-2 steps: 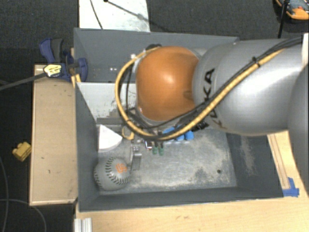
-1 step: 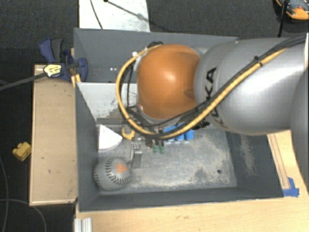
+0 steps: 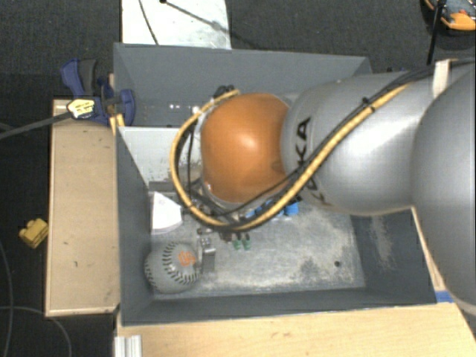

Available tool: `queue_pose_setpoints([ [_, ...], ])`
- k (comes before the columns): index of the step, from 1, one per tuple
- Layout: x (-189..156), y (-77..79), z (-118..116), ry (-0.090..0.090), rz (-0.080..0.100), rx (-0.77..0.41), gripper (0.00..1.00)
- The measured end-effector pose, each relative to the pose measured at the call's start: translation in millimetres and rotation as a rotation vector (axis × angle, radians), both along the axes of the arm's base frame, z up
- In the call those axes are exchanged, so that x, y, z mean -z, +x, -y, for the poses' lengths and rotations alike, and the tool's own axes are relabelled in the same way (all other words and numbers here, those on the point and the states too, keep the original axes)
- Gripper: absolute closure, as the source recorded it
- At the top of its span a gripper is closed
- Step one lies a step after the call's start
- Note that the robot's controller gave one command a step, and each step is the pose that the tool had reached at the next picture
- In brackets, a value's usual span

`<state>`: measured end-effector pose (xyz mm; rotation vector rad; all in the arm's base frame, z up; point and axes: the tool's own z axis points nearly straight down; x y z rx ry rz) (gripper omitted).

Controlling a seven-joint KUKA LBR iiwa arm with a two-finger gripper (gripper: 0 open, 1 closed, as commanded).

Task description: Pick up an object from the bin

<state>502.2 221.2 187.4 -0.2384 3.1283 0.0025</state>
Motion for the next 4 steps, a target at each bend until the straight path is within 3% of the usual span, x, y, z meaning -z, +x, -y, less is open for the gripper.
queue_pose_setpoints([
  [1,27.3,-24.9,-16.8,-0.002,-0.003,-0.235,0.0],
  [2,50.0,-16.4,-22.4,-0.003,-0.003,-0.468,0.0],
  [3,112.4,21.6,3.6,-0.003,0.002,-0.486,0.0],
  [4,108.3,22.2,-17.9,-0.009,0.017,-1.121,1.0],
])
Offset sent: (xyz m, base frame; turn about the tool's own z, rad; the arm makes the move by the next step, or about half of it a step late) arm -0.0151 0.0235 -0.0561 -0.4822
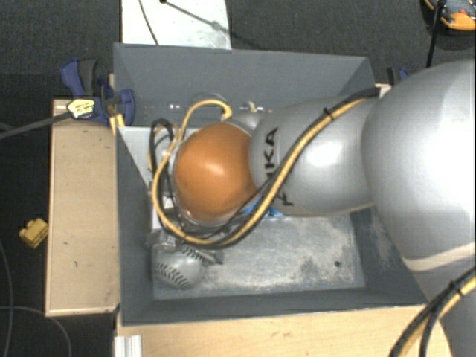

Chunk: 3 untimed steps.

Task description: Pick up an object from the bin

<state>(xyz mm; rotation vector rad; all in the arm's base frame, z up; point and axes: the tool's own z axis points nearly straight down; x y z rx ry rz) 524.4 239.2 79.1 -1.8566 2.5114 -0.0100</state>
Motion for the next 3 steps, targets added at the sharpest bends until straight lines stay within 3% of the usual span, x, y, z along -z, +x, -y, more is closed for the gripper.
queue_pose_setpoints([
  [3,-11.8,-0.2,1.1,-0.006,-0.01,0.005,1.0],
])
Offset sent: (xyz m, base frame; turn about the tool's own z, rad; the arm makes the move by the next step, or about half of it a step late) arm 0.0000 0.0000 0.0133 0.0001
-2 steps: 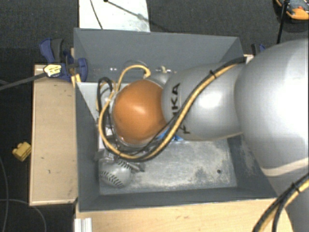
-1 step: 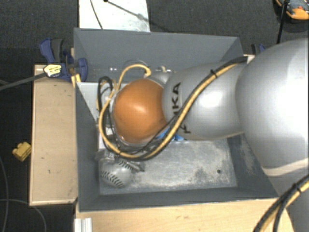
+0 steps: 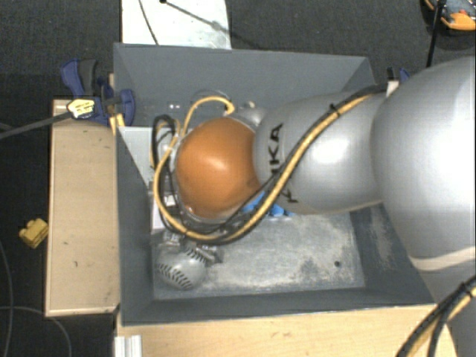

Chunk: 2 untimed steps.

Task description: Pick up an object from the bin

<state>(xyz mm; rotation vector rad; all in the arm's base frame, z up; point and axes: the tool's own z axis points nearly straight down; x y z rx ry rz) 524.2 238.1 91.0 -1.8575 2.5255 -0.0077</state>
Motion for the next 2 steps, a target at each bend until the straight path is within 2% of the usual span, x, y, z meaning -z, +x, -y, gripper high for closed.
queue_pose_setpoints([
  [2,-25.8,0.3,0.2,0.0,-0.004,0.002,1.0],
])
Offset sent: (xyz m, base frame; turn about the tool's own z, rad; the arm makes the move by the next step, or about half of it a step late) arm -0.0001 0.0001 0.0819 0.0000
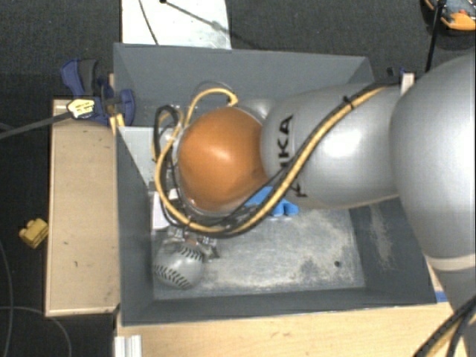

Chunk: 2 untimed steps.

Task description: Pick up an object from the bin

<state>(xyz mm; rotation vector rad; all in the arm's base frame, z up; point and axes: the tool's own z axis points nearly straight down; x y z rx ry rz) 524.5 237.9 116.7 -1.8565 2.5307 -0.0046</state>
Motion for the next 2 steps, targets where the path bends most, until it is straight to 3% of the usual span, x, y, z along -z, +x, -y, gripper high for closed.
queue_pose_setpoints([
  [2,-32.7,-1.0,-0.7,0.002,-0.004,0.001,1.0],
])
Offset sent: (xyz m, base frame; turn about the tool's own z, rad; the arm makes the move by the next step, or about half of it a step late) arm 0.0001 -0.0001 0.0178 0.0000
